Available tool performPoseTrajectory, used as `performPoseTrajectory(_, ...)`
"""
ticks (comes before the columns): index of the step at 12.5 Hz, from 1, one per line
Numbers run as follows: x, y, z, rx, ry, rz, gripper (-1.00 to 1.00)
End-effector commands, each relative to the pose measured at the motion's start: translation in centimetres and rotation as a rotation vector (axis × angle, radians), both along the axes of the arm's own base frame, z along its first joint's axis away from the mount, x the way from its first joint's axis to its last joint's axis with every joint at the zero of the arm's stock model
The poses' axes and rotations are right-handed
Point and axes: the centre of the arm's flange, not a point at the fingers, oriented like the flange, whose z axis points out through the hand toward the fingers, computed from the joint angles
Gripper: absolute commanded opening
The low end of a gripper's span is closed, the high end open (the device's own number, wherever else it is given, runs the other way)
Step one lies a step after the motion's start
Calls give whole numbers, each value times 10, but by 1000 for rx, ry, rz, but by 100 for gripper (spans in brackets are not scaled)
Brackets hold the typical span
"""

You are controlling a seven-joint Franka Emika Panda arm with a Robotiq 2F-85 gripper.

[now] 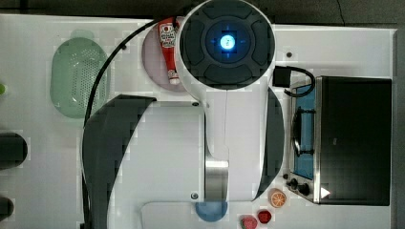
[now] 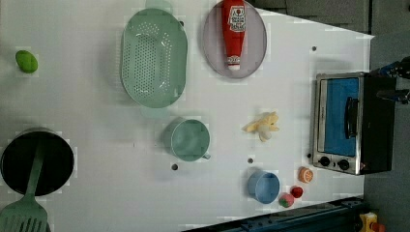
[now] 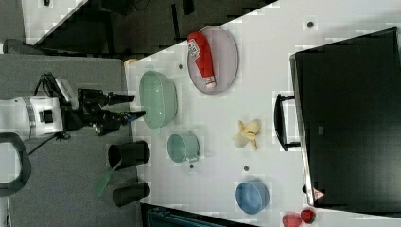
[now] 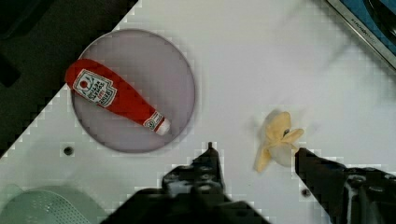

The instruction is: Pick banana from table and place on oven.

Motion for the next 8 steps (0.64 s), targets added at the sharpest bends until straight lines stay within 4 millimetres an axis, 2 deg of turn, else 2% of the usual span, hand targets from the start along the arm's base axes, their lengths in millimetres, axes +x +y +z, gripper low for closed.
performPoseTrajectory(1, -130, -23, 74, 7, 7, -86, 60)
performPoseTrajectory(3, -130, -23, 74, 7, 7, -85, 100)
performPoseTrajectory(6, -127, -22, 65, 6, 26, -85, 100)
performPoseTrajectory(8, -117, -22, 38, 6, 65, -84, 100)
